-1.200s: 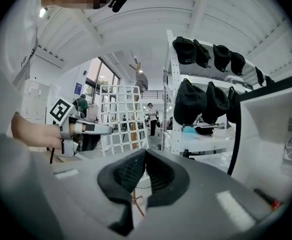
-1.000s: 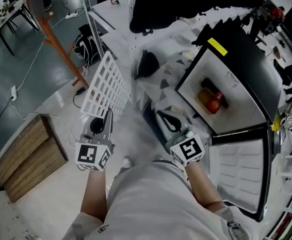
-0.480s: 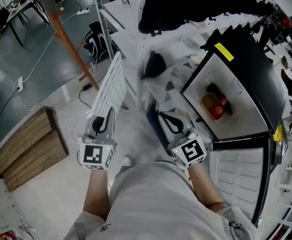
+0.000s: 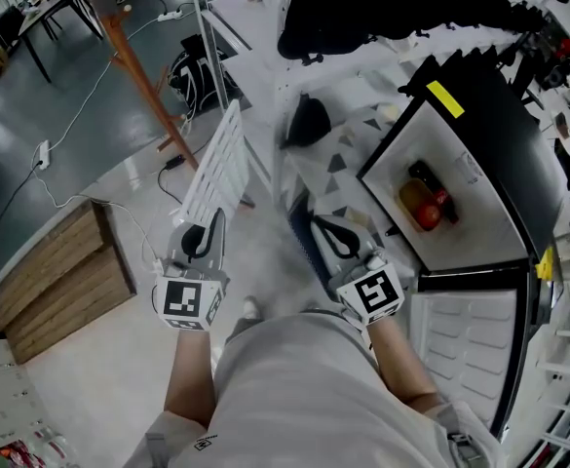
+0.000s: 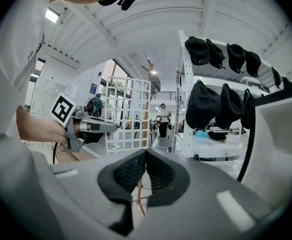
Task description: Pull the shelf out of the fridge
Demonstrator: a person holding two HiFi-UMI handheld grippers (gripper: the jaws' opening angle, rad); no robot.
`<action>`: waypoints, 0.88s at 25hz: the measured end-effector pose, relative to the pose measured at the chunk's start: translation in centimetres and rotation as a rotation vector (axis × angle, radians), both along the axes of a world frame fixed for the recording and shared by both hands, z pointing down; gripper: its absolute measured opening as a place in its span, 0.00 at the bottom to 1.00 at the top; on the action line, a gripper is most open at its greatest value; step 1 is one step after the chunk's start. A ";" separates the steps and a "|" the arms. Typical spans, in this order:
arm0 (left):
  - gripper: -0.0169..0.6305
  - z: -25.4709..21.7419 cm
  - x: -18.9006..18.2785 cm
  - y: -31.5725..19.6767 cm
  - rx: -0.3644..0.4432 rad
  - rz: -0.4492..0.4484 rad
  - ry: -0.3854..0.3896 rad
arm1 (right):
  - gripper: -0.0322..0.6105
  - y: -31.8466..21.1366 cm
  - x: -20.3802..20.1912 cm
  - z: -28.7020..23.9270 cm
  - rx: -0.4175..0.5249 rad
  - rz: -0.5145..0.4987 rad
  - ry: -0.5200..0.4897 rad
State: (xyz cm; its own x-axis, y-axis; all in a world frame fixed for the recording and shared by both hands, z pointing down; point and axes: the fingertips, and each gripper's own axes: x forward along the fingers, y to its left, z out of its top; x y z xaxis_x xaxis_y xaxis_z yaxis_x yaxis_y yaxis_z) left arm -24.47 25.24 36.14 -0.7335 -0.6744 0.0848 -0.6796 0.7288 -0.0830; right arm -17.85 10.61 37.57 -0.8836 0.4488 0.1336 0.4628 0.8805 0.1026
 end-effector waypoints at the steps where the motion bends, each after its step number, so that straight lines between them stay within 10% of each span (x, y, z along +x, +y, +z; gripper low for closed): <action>1: 0.07 0.0 0.0 0.0 -0.001 0.000 -0.001 | 0.05 0.0 0.0 0.1 0.002 0.004 -0.001; 22: 0.07 0.5 0.0 0.1 0.005 0.024 0.018 | 0.05 -0.7 1.1 1.4 0.045 0.059 0.068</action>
